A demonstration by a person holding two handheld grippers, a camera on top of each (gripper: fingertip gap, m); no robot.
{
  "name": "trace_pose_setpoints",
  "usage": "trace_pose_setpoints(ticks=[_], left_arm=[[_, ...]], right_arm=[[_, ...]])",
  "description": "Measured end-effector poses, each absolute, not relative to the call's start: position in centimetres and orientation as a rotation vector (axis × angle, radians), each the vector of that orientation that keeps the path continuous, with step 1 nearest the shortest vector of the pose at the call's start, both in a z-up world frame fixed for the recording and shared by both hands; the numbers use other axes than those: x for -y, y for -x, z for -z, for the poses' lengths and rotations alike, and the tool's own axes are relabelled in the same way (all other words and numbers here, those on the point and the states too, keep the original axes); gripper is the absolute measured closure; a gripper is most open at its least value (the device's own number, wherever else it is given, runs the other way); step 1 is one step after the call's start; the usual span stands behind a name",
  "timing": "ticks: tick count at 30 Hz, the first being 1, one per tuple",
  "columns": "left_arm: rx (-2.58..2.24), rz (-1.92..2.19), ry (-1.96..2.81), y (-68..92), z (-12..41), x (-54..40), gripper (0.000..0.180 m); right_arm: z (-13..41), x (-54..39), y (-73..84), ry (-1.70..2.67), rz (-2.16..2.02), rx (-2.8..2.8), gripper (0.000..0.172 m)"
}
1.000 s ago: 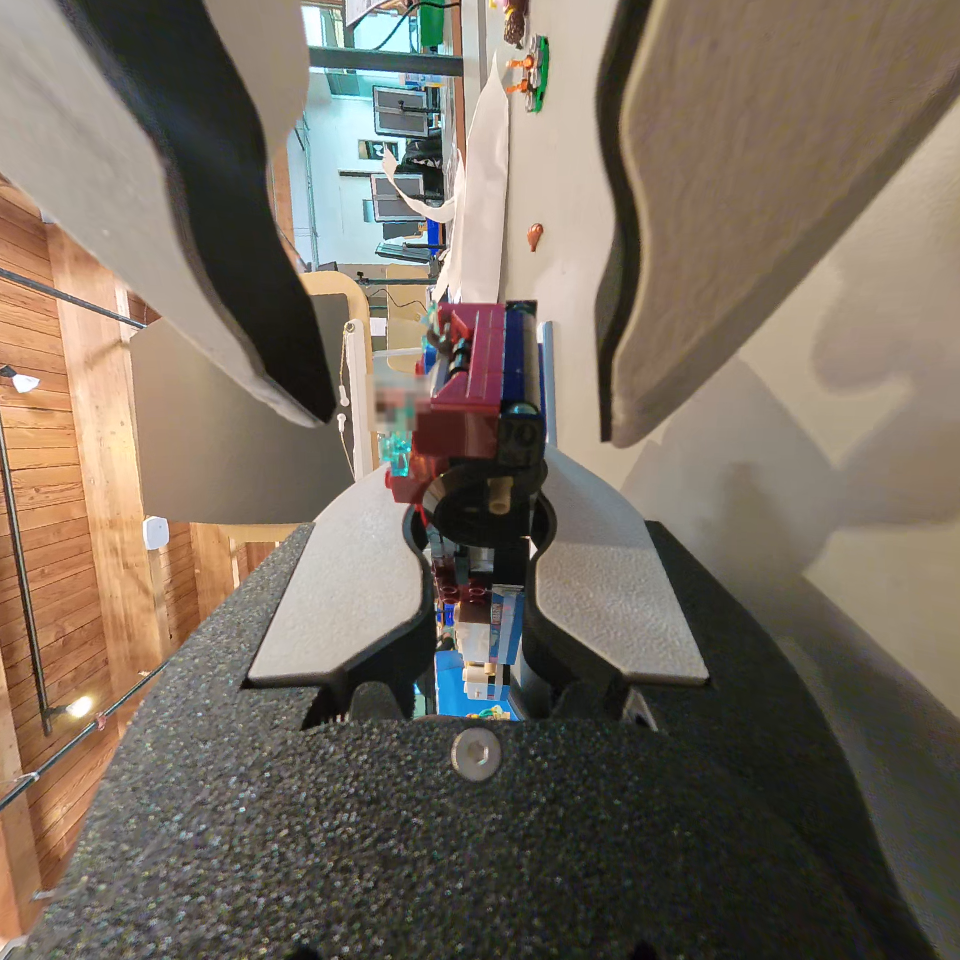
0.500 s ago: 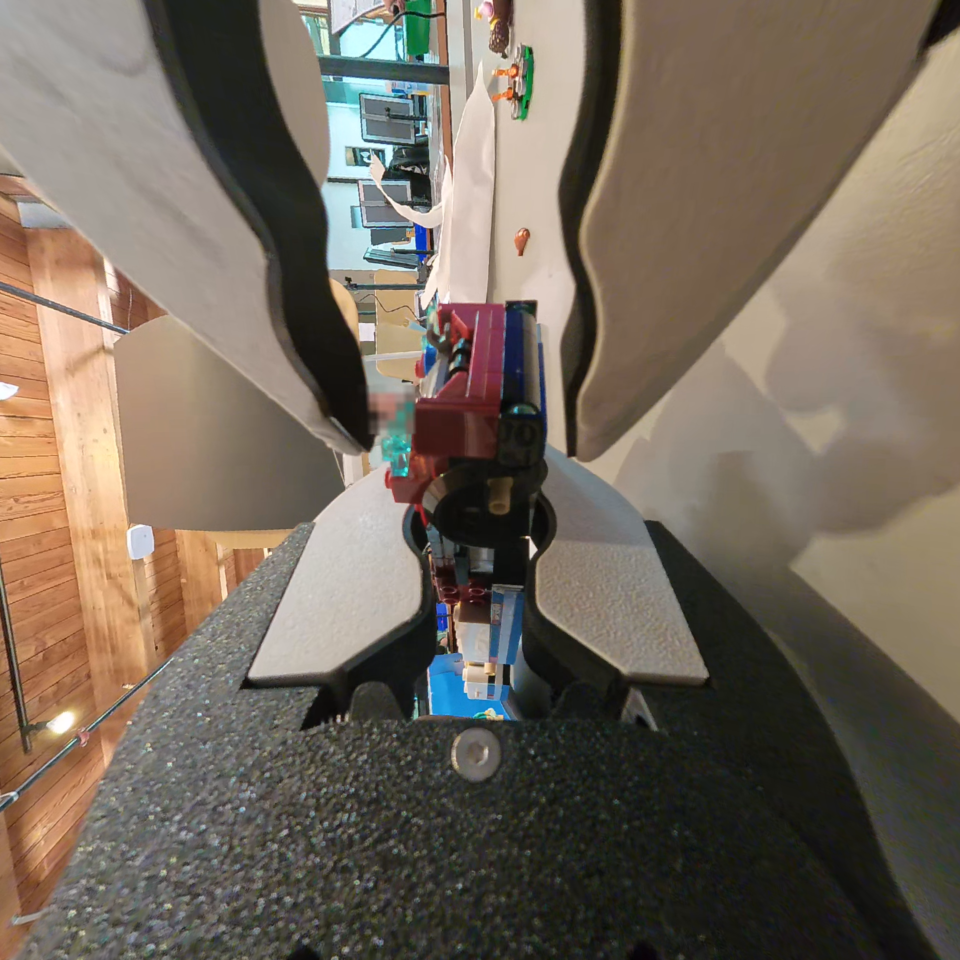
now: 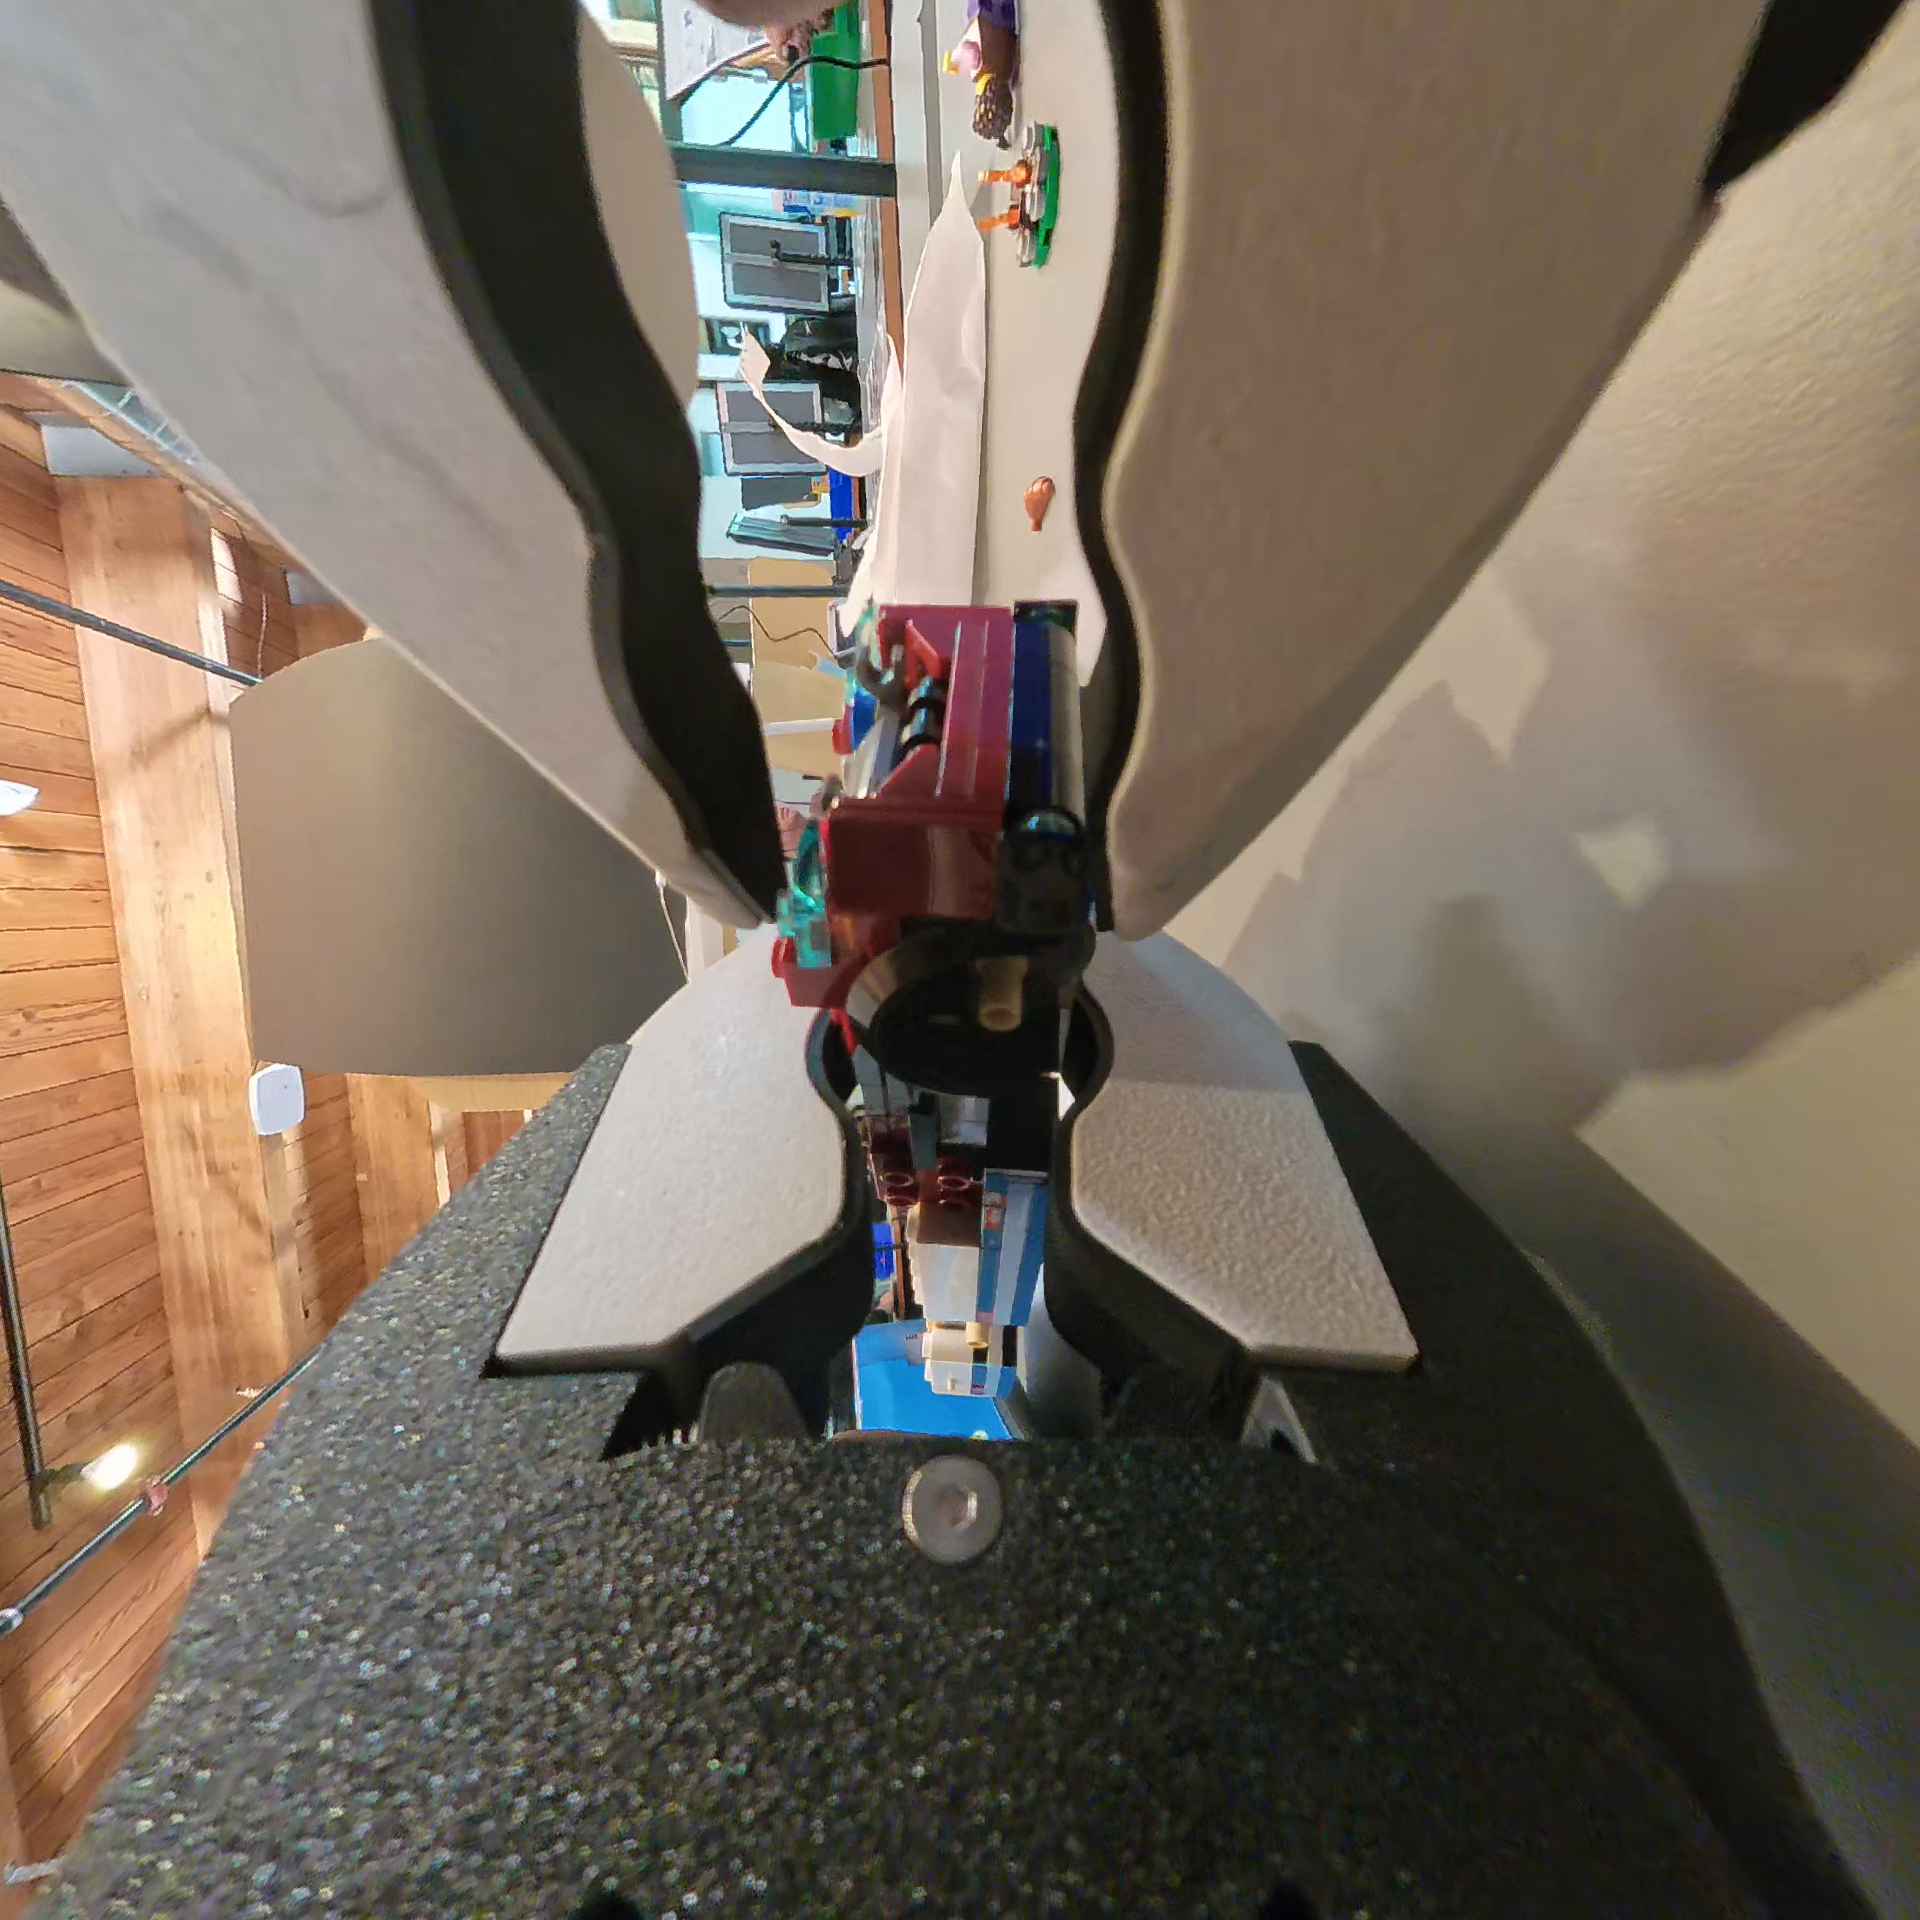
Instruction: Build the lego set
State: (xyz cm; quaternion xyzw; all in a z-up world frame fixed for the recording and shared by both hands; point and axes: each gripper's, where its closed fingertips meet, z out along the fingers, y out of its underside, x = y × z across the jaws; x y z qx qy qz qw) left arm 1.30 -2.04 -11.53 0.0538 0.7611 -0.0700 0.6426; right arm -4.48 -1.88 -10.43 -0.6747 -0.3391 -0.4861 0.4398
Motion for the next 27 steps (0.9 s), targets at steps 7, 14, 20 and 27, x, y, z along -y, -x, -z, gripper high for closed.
trace_pose_setpoints(ticks=[7,14,20,27], left_arm=[[-1.744,0.171,-0.123,-1.16,11.47,2.22,0.145],[-1.749,0.184,-0.116,-1.05,11.34,2.27,0.145],[-1.752,0.199,-0.111,-0.97,11.31,2.34,0.145],[-1.749,0.202,-0.111,-0.88,11.23,2.44,0.145]], right_arm=[[10.33,1.92,4.63,1.665,1.192,0.852,0.140],[10.15,1.91,4.70,1.680,1.156,0.841,0.140],[10.07,1.98,4.73,1.697,1.138,0.830,0.141],[10.01,2.10,4.77,1.705,1.136,0.831,0.141]])
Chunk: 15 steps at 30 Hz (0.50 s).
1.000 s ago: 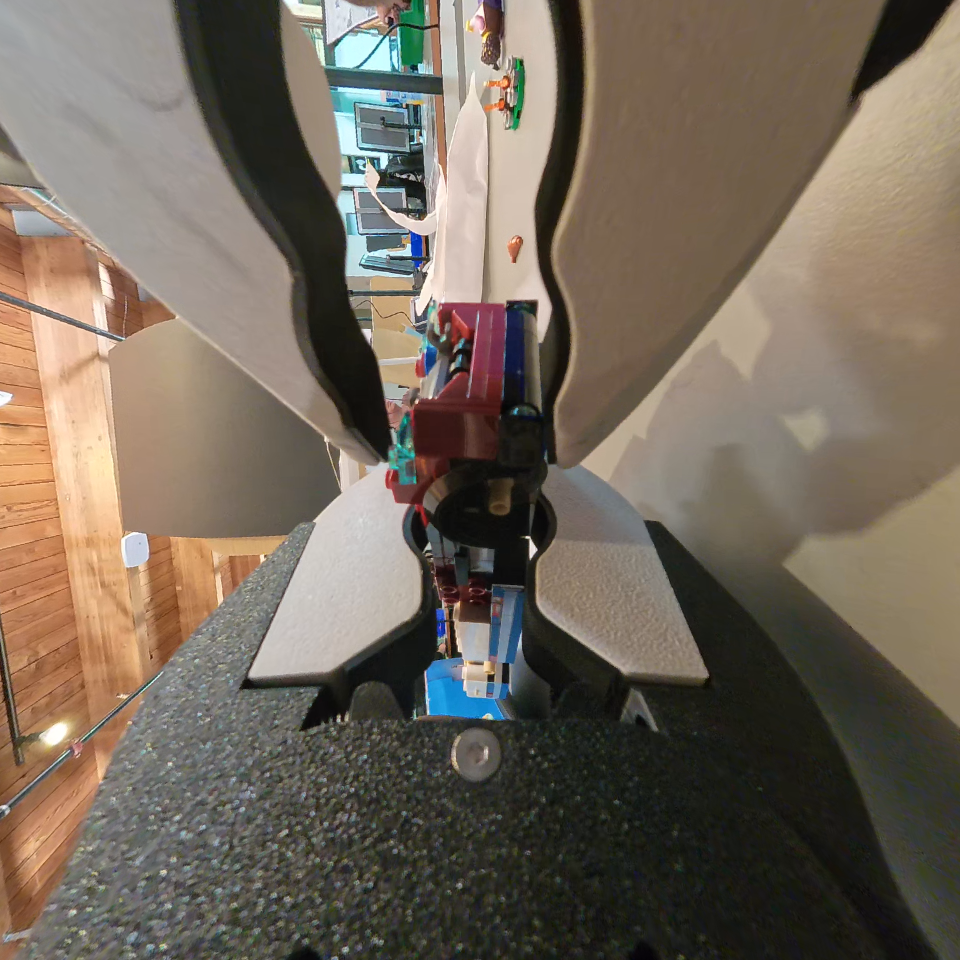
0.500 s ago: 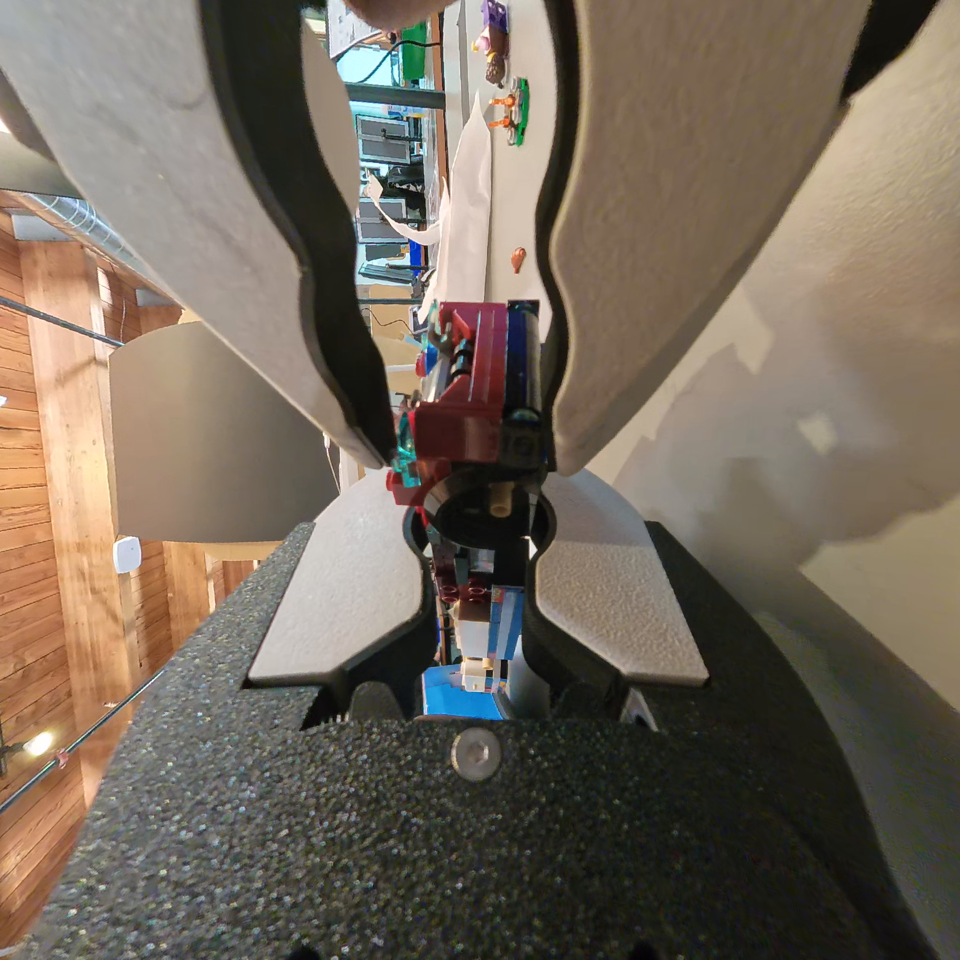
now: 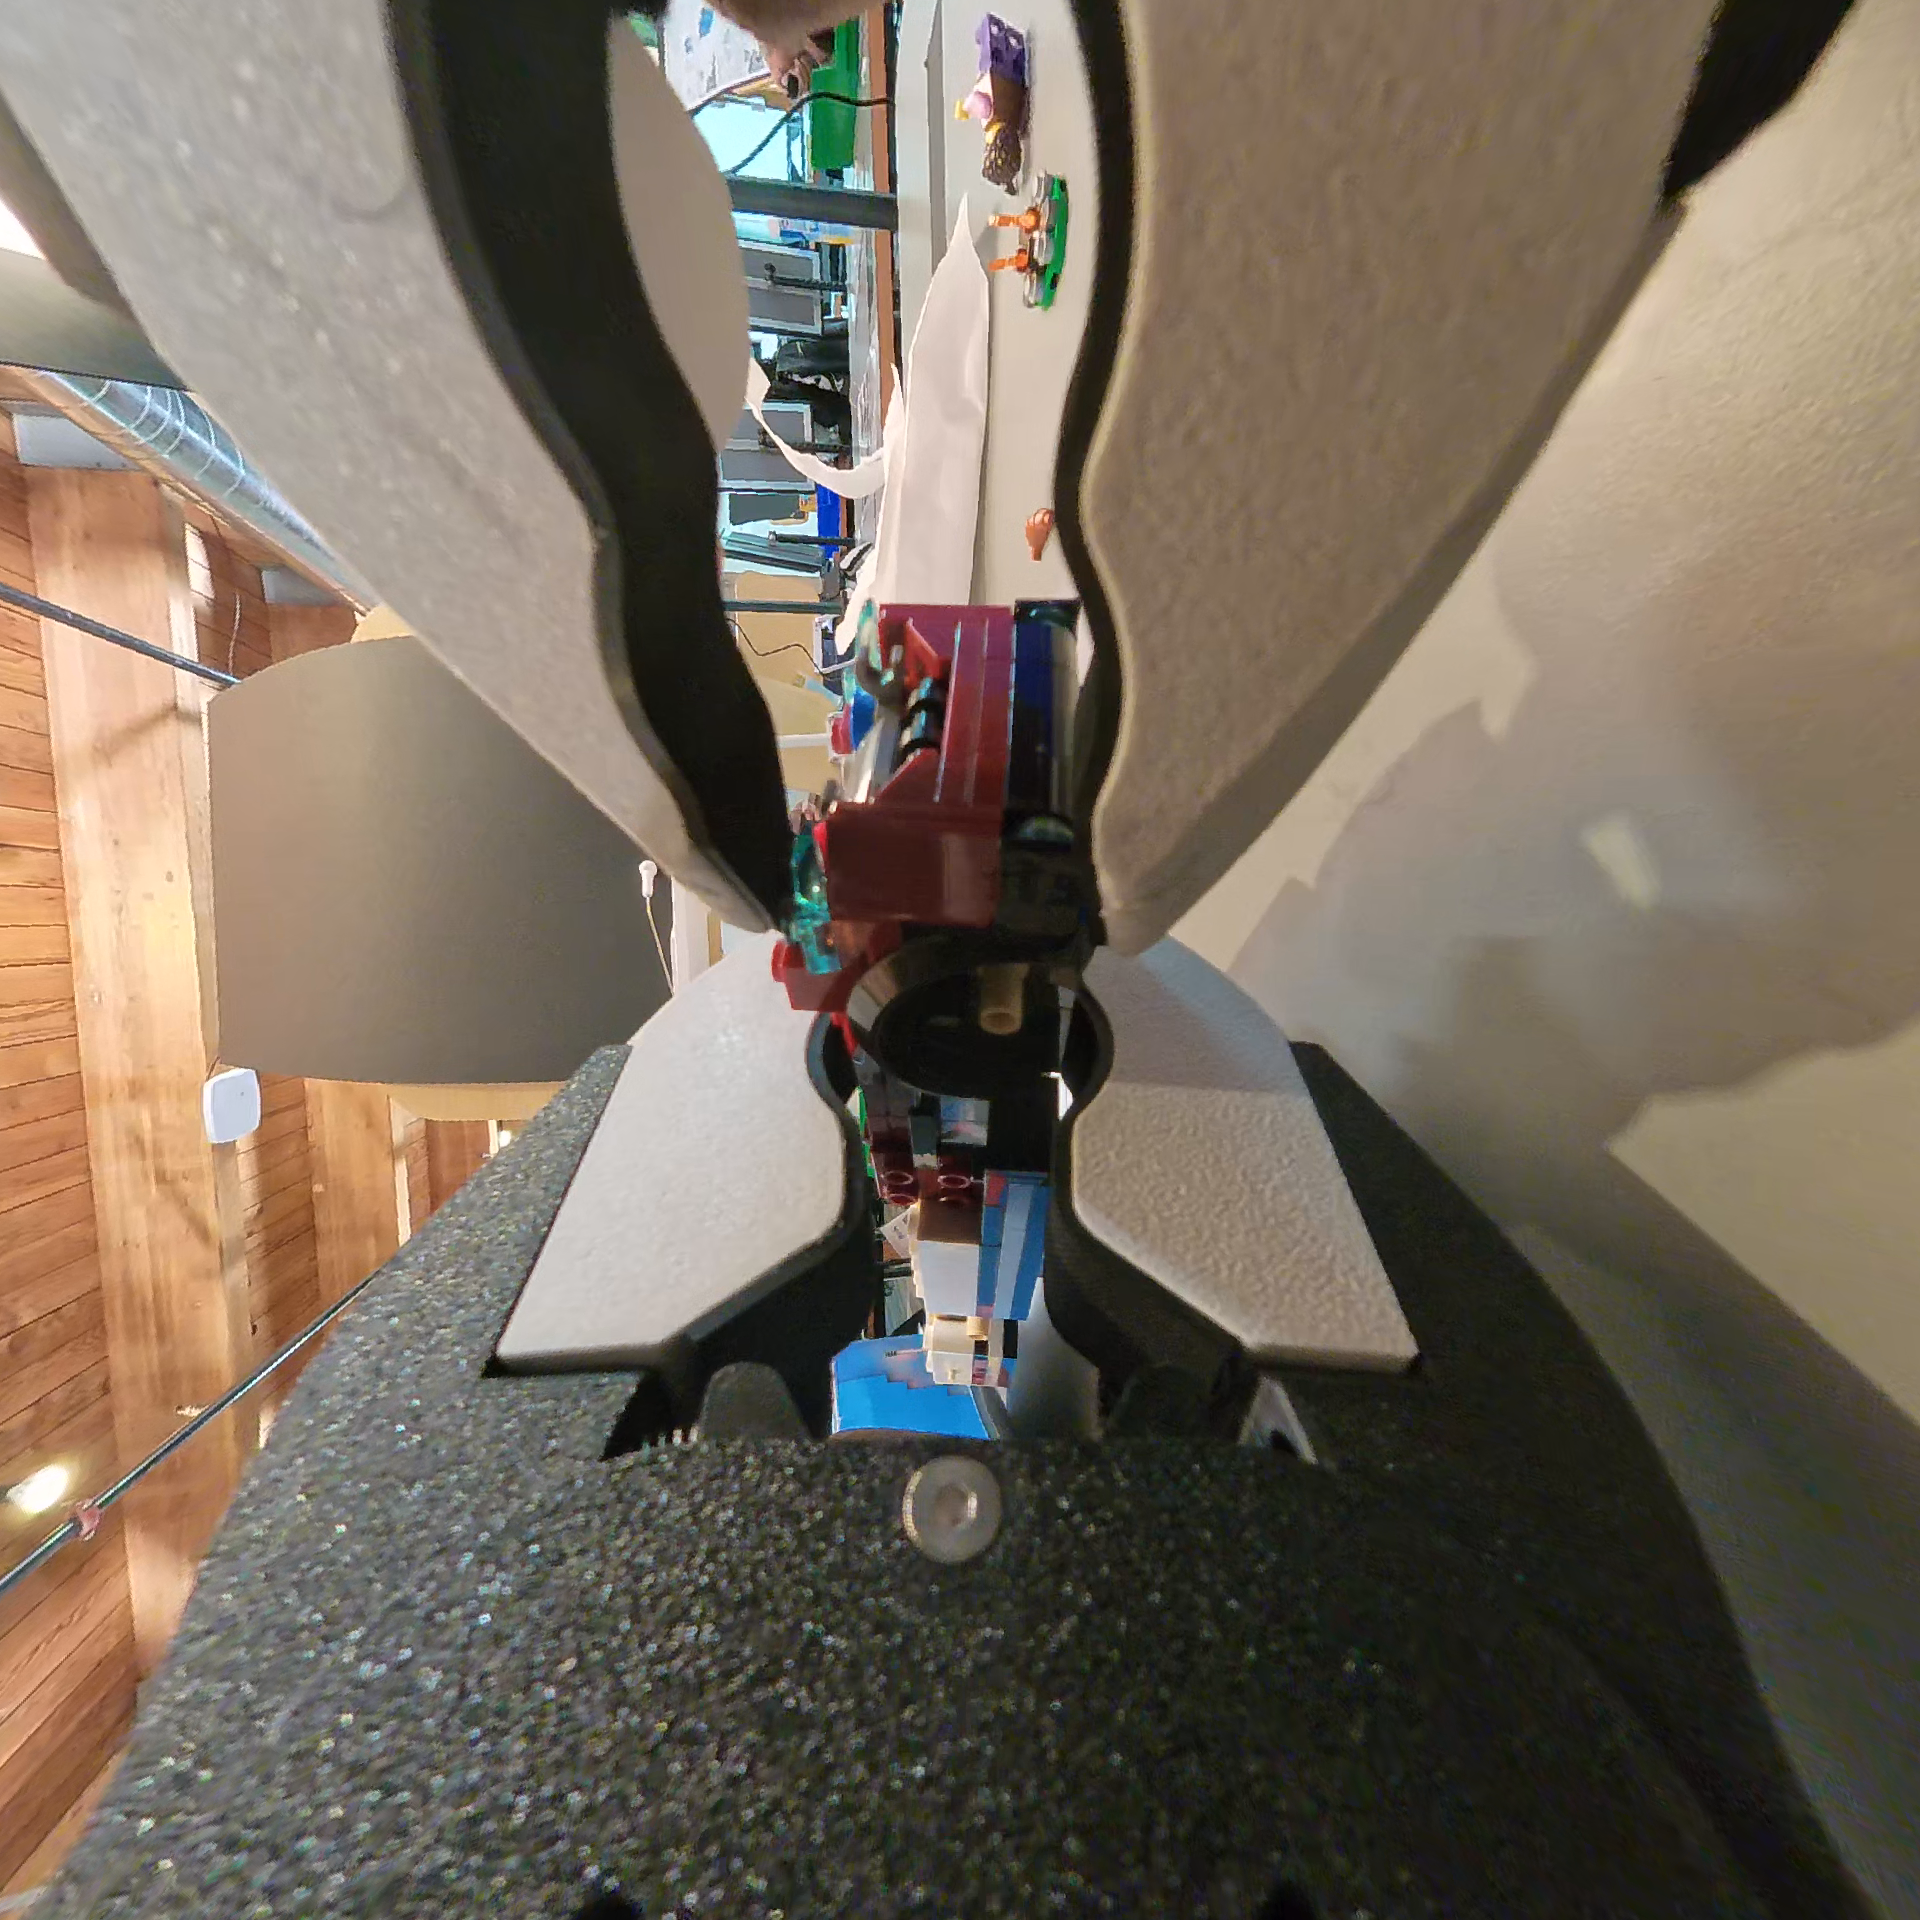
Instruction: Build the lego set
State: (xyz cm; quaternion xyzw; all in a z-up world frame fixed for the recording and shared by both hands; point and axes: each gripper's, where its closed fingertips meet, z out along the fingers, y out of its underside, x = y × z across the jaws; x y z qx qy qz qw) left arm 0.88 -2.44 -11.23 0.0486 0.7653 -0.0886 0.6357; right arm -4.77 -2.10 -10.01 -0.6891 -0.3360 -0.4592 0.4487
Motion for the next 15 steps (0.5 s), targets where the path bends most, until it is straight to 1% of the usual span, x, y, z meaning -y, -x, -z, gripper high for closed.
trace_pose_setpoints(ticks=[9,12,15], left_arm=[[-1.738,0.195,-0.112,-0.91,11.25,2.35,0.145],[-1.739,0.188,-0.121,-0.90,11.42,2.37,0.145],[-1.738,0.197,-0.122,-0.83,11.38,2.54,0.145]], right_arm=[[9.97,2.26,4.81,1.664,1.214,0.839,0.139],[9.94,2.62,4.92,1.660,1.228,0.841,0.131],[9.96,2.81,4.93,1.654,1.241,0.849,0.131]])
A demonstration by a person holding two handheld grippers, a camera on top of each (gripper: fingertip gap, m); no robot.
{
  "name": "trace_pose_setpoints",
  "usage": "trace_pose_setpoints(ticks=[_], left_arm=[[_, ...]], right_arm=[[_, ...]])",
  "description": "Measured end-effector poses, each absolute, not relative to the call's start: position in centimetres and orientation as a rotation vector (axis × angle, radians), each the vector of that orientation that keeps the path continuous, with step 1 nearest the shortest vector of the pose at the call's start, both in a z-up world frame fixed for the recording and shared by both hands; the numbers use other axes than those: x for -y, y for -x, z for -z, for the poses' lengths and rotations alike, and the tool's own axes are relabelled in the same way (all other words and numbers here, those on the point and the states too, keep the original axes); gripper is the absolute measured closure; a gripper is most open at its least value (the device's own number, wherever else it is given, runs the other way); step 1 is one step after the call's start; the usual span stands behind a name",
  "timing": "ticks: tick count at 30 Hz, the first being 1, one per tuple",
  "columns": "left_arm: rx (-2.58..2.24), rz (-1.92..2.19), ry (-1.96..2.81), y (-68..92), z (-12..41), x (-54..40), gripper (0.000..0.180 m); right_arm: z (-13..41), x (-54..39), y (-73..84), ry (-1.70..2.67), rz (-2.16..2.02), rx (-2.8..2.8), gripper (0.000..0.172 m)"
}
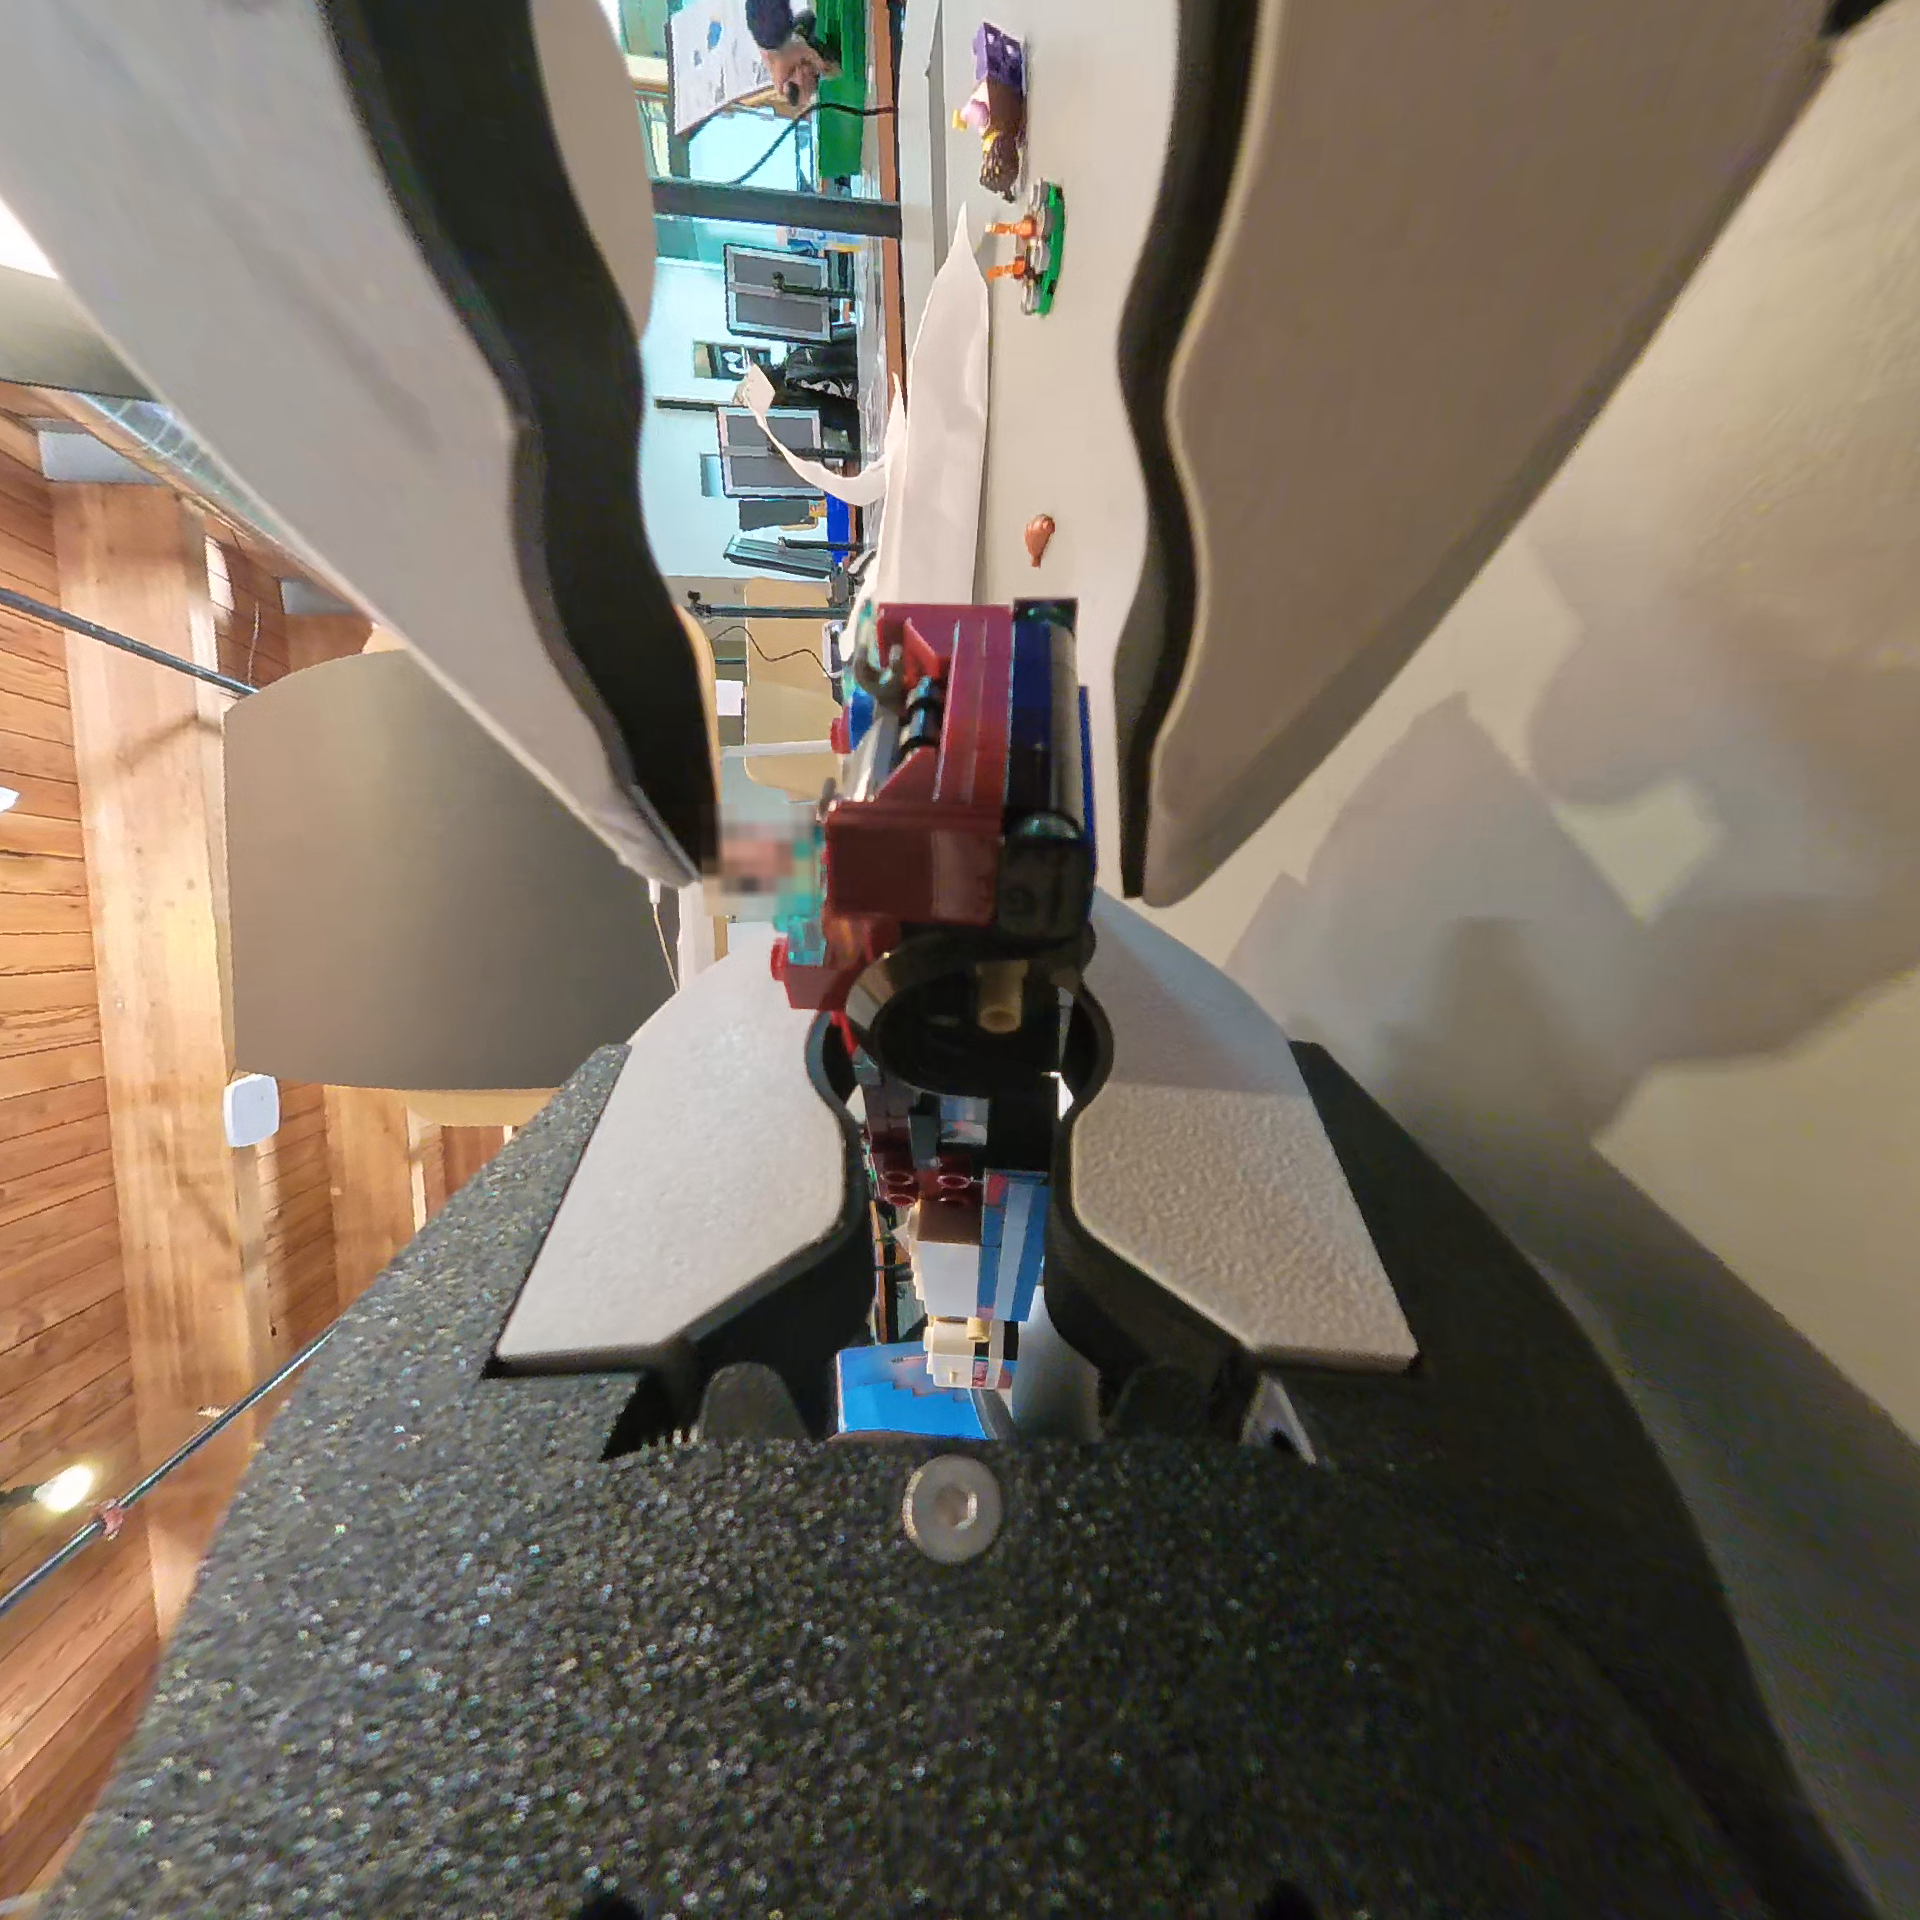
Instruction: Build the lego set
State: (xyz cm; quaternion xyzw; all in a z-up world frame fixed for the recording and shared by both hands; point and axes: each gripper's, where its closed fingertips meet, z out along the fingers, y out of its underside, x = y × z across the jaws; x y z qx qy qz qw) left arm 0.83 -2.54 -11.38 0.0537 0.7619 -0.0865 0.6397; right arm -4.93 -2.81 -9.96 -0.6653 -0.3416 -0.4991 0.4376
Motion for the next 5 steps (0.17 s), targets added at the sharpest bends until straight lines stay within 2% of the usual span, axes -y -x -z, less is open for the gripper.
trace_pose_setpoints(ticks=[5], left_arm=[[-1.739,0.193,-0.133,-0.79,11.49,2.78,0.145]], right_arm=[[9.88,2.81,5.34,1.629,1.254,0.884,0.134]])
